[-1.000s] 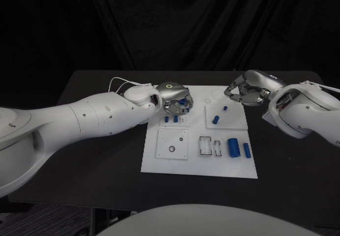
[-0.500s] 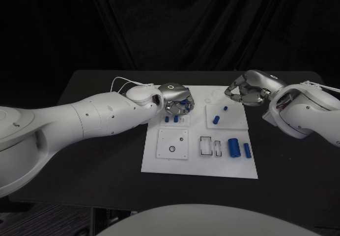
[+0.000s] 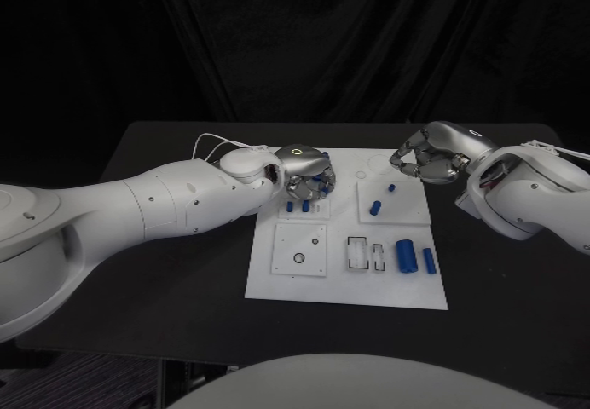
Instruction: Assemble the parts on the task board
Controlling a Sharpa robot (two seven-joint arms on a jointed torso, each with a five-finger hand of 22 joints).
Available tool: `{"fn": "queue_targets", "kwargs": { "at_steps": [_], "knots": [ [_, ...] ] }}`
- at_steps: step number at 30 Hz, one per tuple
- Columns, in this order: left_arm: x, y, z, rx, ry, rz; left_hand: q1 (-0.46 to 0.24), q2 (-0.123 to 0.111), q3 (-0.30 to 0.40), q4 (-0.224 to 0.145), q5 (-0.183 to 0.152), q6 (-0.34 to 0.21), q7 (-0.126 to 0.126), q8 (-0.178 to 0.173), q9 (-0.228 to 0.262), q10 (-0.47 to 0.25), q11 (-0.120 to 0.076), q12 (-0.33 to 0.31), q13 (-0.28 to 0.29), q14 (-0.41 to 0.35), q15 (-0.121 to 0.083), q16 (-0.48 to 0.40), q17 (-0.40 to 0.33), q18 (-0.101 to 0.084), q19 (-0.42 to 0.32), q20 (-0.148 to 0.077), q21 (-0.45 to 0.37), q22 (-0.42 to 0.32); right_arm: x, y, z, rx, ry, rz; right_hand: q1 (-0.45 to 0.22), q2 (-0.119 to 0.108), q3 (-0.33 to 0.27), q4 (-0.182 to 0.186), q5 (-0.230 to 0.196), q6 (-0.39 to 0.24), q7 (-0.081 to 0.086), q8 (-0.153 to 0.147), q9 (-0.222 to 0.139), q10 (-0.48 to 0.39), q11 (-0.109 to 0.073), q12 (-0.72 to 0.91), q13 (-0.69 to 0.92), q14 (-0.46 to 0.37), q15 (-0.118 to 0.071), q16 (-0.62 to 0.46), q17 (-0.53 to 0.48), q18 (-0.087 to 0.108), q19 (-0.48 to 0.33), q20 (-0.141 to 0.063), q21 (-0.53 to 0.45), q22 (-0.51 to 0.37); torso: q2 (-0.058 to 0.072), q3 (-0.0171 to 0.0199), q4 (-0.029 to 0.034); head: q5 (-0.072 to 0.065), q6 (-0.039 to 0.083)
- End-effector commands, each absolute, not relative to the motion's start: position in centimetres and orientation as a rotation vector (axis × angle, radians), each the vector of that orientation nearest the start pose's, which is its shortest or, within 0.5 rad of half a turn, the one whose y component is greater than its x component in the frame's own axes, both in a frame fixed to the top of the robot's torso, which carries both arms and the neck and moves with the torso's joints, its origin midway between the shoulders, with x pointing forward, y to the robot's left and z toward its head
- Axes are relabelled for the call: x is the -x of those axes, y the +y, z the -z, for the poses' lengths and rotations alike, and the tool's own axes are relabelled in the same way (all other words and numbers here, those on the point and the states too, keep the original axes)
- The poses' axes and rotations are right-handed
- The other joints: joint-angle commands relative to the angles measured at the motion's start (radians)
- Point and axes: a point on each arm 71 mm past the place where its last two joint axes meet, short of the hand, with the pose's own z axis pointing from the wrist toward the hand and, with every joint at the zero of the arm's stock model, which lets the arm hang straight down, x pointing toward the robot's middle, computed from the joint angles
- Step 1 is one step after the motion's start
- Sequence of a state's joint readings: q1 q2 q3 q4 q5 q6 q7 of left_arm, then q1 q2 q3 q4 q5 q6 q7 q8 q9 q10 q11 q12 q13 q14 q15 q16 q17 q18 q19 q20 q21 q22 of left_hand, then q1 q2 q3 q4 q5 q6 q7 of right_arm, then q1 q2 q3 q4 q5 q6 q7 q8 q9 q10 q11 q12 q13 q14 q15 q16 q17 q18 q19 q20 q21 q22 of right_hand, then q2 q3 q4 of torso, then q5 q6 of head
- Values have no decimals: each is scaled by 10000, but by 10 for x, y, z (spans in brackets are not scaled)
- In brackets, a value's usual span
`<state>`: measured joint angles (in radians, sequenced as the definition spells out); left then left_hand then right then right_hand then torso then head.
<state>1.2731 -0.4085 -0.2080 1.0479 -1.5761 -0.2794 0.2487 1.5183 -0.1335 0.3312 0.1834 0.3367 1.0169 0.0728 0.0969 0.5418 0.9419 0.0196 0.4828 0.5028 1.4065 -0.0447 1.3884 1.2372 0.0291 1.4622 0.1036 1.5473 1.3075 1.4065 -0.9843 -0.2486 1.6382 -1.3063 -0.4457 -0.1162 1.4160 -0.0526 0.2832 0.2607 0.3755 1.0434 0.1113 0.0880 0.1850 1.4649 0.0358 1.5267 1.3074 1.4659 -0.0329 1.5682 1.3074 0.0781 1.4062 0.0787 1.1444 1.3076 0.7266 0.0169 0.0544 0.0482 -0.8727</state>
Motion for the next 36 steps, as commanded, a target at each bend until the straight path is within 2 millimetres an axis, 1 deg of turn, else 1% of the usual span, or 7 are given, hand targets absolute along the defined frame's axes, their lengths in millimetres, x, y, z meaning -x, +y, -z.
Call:
{"fn": "queue_targets", "kwargs": {
  "at_steps": [1,11,19,22,25,32,36],
  "knots": [
    [-532,91,221,-6984,15960,7653,25,128,-16,-99,61,112,4,65,56,118,-17,26,-8,74,-31,79,60,-170,674,9,58,2475,-471,-246,151,306,16064,-5972,48,-46,44,-15,57,15,32,-14,2,463,13,-58,2102,1049,49,26,2634,106,-85,18,-33,1457,0,-1,-8,10,1],
    [-527,100,207,-6712,14796,7935,-1,118,-29,-170,69,268,4,144,103,245,-25,-23,-37,82,-43,66,20,-183,716,12,81,2491,-470,-249,152,257,16106,-5913,59,-46,57,-26,59,29,28,-7,6,457,9,-64,2095,1049,48,26,2634,107,-89,17,-44,1454,-2,-2,13,24,1],
    [-524,111,177,-6662,14462,7846,-199,96,36,-120,-40,135,72,29,67,215,65,-449,-308,-2,15,-77,-208,-152,607,41,43,2449,-470,-250,152,222,16141,-5867,60,-48,60,-28,59,29,28,-7,7,451,9,-70,2089,1049,47,26,2634,111,-96,17,-63,1449,-7,-21,40,-6,1],
    [-521,117,170,-6662,14521,7827,-233,102,57,-110,-90,124,64,5,55,231,61,-545,-380,-42,23,-131,-289,-134,541,56,16,2424,-470,-251,153,206,16164,-5837,59,-50,62,-29,58,30,29,-7,7,448,9,-73,2086,1049,47,26,2634,112,-99,16,-71,1447,-17,-9,33,21,1],
    [-517,122,168,-6681,14651,7810,-219,121,75,-135,-109,177,50,21,62,335,35,-556,-403,-36,16,-132,-284,-135,544,71,17,2425,-470,-251,153,204,16168,-5832,59,-50,62,-29,58,30,29,-7,7,448,9,-73,2086,1049,47,26,2634,112,-99,16,-71,1447,-12,10,20,30,1],
    [-515,134,173,-6665,15008,7630,-230,134,72,-155,-126,257,46,49,76,477,25,-547,-412,-24,5,-131,-279,-148,589,87,35,2443,-470,-251,153,220,16222,-5825,59,-50,62,-29,58,30,29,-7,7,448,9,-73,2086,1049,47,26,2634,112,-99,16,-71,1447,6,-6,52,-26,1],
    [-515,138,176,-6633,15166,7543,-228,135,73,-157,-126,260,47,50,77,485,26,-545,-411,-34,4,-143,-300,-138,553,87,21,2429,-470,-252,153,206,16235,-5806,59,-47,68,-28,58,31,29,-7,7,446,10,-76,2083,1049,47,26,2634,112,-99,16,-71,1447,-12,12,61,-53,1]
  ]
}}
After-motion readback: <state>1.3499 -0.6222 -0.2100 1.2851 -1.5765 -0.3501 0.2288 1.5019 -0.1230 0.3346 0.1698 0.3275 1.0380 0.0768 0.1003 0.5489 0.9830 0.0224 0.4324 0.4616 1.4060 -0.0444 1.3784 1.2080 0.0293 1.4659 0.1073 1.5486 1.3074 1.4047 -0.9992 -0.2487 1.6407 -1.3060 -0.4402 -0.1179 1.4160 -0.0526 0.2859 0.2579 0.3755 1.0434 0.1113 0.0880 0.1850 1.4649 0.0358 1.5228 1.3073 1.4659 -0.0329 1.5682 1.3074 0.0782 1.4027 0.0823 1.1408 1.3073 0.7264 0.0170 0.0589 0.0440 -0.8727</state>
